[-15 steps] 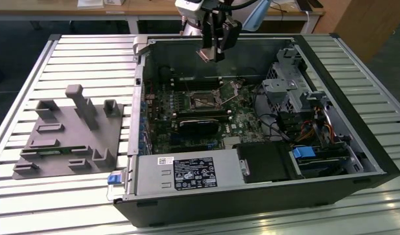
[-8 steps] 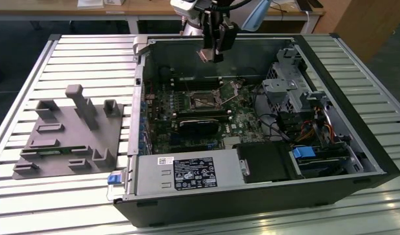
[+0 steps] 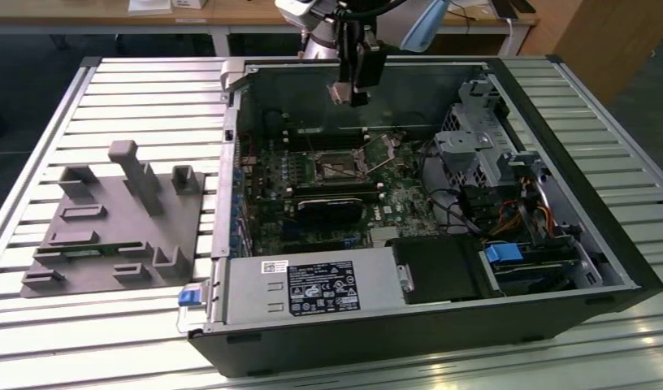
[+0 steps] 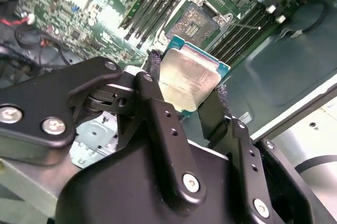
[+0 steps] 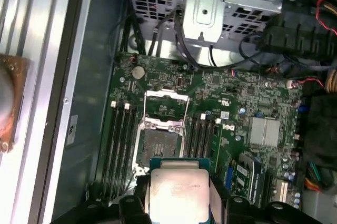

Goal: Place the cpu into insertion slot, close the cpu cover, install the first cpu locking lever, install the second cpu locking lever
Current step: 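Place the cpu into insertion slot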

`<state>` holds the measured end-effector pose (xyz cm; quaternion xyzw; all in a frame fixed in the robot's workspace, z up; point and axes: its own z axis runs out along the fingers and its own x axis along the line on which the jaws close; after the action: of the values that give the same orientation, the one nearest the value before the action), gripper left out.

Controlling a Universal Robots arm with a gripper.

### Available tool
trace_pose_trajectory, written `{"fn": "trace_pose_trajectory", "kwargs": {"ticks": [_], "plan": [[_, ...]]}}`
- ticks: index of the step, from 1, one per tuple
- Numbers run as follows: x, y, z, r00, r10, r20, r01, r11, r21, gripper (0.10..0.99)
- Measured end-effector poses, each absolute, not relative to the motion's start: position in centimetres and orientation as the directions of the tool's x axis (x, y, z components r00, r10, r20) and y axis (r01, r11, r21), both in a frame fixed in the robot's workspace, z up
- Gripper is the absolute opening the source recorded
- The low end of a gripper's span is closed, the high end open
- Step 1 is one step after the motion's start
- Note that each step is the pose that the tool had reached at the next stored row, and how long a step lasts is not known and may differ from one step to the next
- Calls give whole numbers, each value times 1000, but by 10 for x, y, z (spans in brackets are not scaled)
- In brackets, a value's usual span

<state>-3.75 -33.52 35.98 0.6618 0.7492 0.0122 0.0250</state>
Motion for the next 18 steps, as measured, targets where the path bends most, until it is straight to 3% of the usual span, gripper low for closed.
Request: {"fn": "trace_pose_trajectory", "kwargs": {"ticks": [8, 18], "plan": [[-38, -335, 357, 0, 1000, -21, 999, 1, 51, 537], [-38, -332, 347, 16, 1000, -20, 998, -15, 66, 537]]}}
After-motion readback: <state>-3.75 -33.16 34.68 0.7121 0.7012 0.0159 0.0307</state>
